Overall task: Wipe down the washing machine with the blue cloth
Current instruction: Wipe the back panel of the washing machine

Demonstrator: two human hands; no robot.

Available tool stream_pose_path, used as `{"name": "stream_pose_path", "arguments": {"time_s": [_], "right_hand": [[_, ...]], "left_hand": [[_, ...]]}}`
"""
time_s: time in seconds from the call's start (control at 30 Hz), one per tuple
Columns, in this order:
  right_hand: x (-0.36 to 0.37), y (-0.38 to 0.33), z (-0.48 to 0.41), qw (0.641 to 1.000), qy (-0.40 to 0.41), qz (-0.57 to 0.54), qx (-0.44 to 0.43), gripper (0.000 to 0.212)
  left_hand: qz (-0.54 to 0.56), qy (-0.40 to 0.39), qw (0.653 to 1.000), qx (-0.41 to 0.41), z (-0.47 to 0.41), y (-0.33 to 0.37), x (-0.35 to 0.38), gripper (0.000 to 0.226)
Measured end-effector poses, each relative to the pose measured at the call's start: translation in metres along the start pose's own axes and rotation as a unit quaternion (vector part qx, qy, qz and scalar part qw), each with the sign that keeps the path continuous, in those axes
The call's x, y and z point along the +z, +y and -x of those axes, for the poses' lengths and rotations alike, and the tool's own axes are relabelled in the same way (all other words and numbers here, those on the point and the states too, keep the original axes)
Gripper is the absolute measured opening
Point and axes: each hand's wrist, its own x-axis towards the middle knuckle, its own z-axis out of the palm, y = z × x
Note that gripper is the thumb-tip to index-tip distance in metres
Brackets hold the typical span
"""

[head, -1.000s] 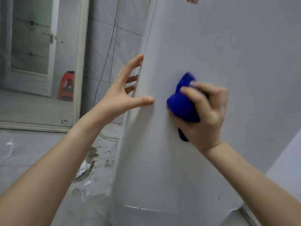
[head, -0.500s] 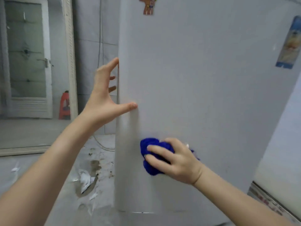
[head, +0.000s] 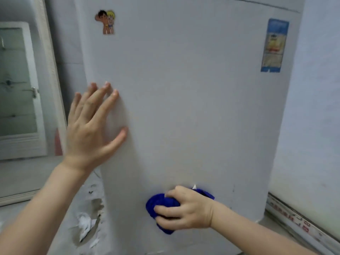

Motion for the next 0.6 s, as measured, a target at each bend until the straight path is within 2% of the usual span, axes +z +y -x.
{"name": "stream_pose_path", "arguments": {"time_s": [0.03,0.1,0.17,0.23,0.3,0.33,0.37,0.43,0.5,0.57,0.6], "right_hand": [[-0.001,0.003,0.0,1.0,-0.006,0.0,-0.011,0.027],[-0.014,0.028,-0.015,0.999,0.033,0.028,0.012,0.026],[-0.037,0.064,-0.041,0.988,0.099,0.065,0.098,0.027],[-0.062,0.104,-0.067,0.955,0.16,0.094,0.229,0.034],[-0.08,0.129,-0.081,0.908,0.224,0.098,0.341,0.041],[-0.08,0.131,-0.082,0.889,0.244,0.099,0.373,0.043],[-0.077,0.125,-0.078,0.886,0.24,0.115,0.38,0.044],[-0.056,0.095,-0.05,0.934,0.182,0.088,0.296,0.044],[-0.038,0.051,-0.01,0.982,0.03,0.039,0.184,0.033],[-0.021,0.011,0.024,0.972,-0.129,-0.13,0.149,0.026],[-0.02,-0.002,0.03,0.973,-0.157,-0.117,0.122,0.022]], "left_hand": [[-0.02,0.003,0.999,0.026,0.0,0.004,0.001,0.061],[-0.036,0.002,0.998,0.057,-0.001,0.012,0.006,0.056],[-0.028,-0.003,0.998,0.051,-0.002,0.017,0.01,0.056],[-0.02,0.0,0.999,0.041,-0.002,0.019,0.013,0.057],[-0.014,0.013,0.999,0.032,-0.002,0.023,0.017,0.058],[-0.013,0.019,0.999,0.028,-0.002,0.026,0.019,0.058],[-0.013,0.023,0.999,0.023,-0.002,0.028,0.022,0.058],[-0.02,0.025,0.999,0.016,-0.001,0.031,0.026,0.059],[-0.031,0.028,0.999,0.014,0.0,0.032,0.027,0.06],[-0.036,0.033,0.999,0.014,0.001,0.032,0.027,0.06],[-0.037,0.035,0.999,0.014,0.001,0.032,0.028,0.06]]}}
